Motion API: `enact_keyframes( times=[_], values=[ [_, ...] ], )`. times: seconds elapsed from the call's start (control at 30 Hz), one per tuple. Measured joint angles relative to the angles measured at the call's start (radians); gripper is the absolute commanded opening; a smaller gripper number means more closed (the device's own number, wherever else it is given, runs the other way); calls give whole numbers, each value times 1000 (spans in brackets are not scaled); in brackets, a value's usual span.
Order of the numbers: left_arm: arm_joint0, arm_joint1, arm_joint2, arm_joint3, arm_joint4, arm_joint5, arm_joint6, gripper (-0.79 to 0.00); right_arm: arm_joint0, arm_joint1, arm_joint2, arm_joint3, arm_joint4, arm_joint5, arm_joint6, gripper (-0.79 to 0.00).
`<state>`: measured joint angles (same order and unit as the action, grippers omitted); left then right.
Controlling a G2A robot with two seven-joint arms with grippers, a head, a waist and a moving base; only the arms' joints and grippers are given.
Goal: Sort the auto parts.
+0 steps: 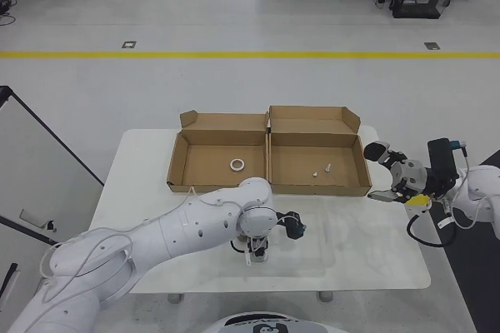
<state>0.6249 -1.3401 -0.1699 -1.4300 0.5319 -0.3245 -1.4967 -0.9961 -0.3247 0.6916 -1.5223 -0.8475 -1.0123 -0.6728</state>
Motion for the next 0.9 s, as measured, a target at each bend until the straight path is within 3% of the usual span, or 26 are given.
enact_keyframes(
  times=[0.5,0.73,0.9],
  values=[
    [-189,79,0,-176,-92,-15,15,-785,0,0,0,0,0,0,0,0],
    [-283,127,-8,-215,-104,-69,70,-785,0,0,0,0,0,0,0,0],
    [-306,160,-29,-241,-102,-111,111,-785,0,0,0,0,0,0,0,0]
  ],
)
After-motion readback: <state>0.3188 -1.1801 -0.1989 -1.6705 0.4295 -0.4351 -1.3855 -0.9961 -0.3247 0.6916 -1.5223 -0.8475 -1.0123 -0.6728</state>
